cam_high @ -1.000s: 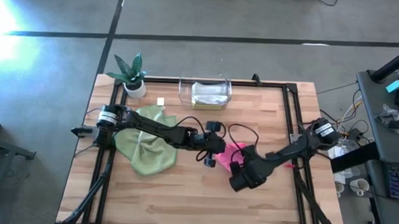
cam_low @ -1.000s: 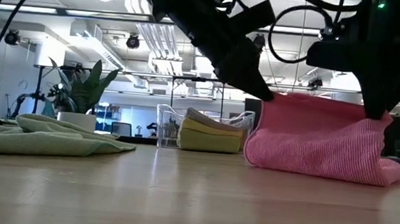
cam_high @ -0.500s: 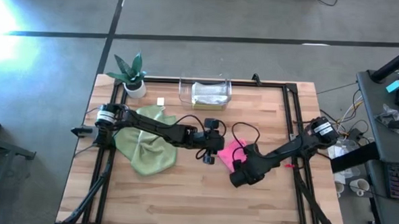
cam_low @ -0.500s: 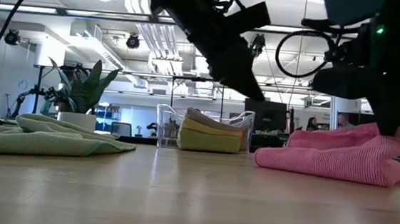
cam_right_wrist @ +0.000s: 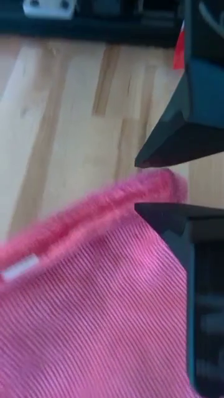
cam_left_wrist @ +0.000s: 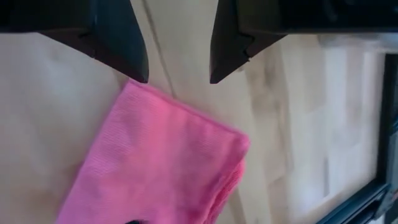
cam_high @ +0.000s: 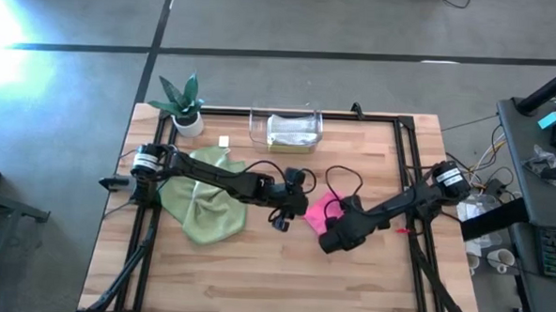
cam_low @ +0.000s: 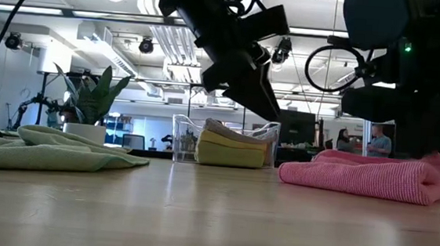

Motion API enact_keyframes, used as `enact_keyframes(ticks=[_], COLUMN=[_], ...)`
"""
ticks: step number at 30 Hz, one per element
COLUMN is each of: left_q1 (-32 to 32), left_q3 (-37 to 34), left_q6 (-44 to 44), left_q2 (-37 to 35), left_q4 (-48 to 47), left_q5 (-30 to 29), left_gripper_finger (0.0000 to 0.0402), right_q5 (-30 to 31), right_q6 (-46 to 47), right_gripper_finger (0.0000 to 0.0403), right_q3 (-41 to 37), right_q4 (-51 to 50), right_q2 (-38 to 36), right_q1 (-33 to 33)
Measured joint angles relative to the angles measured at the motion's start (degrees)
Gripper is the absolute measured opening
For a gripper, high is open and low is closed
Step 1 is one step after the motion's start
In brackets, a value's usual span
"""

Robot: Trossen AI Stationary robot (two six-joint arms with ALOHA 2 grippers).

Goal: Fold microfiber towels
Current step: Fold the pink microfiber cloth, then put the folded pink microfiber cloth into the transparent bin

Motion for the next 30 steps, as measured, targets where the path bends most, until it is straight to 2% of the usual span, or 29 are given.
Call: enact_keyframes(ticks=[8, 12, 19, 23, 30], left_q1=[0.0, 0.0, 0.0, 0.09, 0.75], left_q3=[-0.04, -0.04, -0.1, -0.11, -0.11], left_q6=[0.1, 0.07, -0.24, -0.24, -0.26], left_q2=[0.3, 2.03, 5.79, 7.46, 9.43], left_q4=[1.71, 5.25, 11.53, 14.71, 17.0], left_q5=[5.04, 7.86, 8.05, 8.16, 8.19], left_gripper_finger=[0.0155, 0.0155, 0.0149, 0.0115, 0.001], right_q5=[-0.16, 3.19, 6.11, 6.22, 6.1], right_q6=[-1.27, -2.88, -7.2, -8.5, -9.46], right_gripper_finger=[0.0131, 0.0129, 0.0116, 0.0116, 0.0116], right_q3=[0.37, 0.37, 0.02, -0.4, -1.14], right_q4=[-3.31, -3.21, -1.35, -1.07, 0.07], right_q2=[-5.1, -9.41, -14.42, -15.0, -14.83], right_q1=[0.51, 1.48, 1.73, 1.76, 2.11])
